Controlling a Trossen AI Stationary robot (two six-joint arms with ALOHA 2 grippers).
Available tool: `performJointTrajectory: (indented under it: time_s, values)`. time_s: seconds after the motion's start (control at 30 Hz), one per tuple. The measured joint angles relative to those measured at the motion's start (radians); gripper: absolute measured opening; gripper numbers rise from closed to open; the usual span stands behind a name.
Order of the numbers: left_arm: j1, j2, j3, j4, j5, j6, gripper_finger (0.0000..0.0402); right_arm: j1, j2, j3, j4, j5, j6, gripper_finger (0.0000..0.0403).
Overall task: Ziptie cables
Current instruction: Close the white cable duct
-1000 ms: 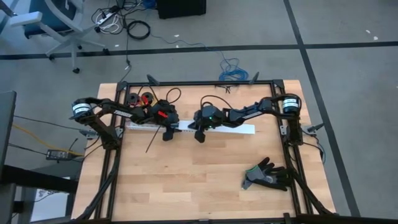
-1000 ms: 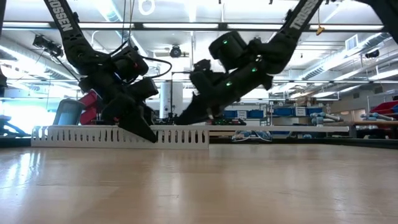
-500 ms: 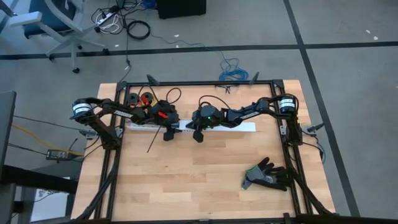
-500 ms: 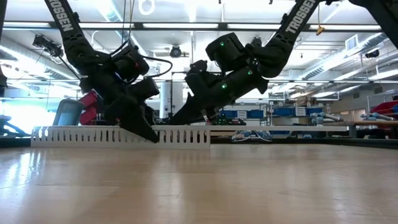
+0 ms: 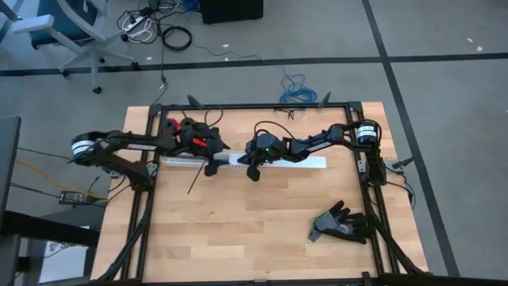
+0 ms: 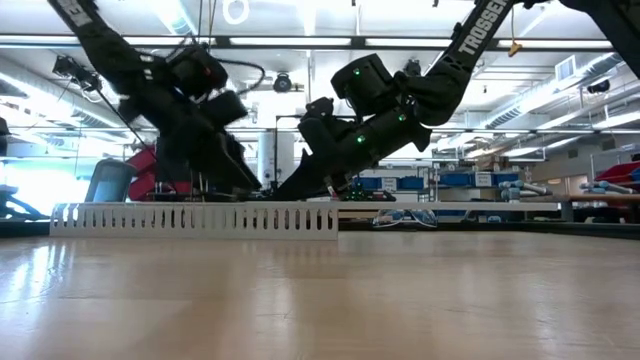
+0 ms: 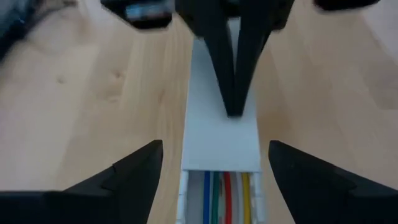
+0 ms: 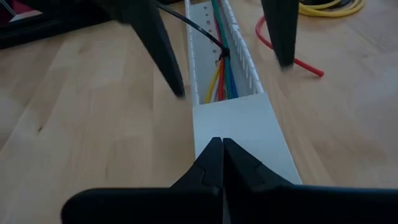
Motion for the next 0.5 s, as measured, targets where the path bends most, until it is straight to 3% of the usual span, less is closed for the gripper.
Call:
performJointTrajectory:
  time_s: [0.23,0.5]
  values:
    - [0.000,-0.110,0.000,-0.217,-0.021,0.014,0.0302,0.000,0.000,0.000,0.000,-0.004,-0.001,0.0000]
    - [-0.001,-0.085,-0.083,-0.105,-0.054,-0.004,0.0302,0.000,0.000,0.000,0.002,-0.007,-0.001,0.0000]
